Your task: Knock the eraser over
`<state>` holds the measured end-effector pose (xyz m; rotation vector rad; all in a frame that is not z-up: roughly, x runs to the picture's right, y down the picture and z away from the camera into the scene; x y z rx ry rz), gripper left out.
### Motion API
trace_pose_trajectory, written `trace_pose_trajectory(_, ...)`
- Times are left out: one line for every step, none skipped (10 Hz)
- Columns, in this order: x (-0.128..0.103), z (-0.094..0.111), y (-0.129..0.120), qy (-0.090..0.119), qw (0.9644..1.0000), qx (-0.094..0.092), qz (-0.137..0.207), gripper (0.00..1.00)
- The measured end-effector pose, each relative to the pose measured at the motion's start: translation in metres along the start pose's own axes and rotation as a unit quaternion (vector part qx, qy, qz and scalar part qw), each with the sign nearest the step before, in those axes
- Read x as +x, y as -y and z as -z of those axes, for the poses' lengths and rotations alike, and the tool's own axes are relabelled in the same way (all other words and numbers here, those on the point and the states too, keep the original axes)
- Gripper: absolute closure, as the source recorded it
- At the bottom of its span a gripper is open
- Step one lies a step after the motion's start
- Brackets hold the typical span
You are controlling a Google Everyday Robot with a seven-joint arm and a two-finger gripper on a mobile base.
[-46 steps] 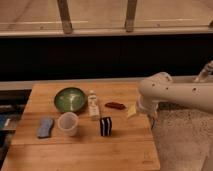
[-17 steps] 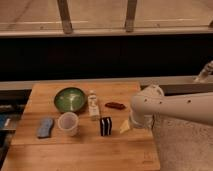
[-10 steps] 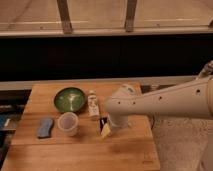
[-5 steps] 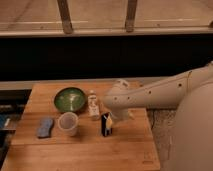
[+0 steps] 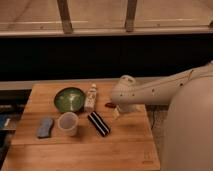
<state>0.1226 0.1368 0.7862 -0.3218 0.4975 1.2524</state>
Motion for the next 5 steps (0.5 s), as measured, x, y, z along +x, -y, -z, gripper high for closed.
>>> trace_pose_trajectory(-0.002,0.003,0.008,0.006,0.9998,0.004,-0.016,0.20)
trace_pose_trajectory(0.000,0.006,0.021,0.011,0.9992,0.007,-0.036,0.20)
trace_pose_trajectory(0.004,0.010,0.036,0.016,0.9983,0.007,-0.056,0.20)
trace_pose_trajectory(0.013,0.014,0.056,0.020,0.9963,0.004,-0.084,0.20)
trace_pose_trajectory(0.017,0.014,0.063,0.020,0.9953,0.003,-0.095,0.20)
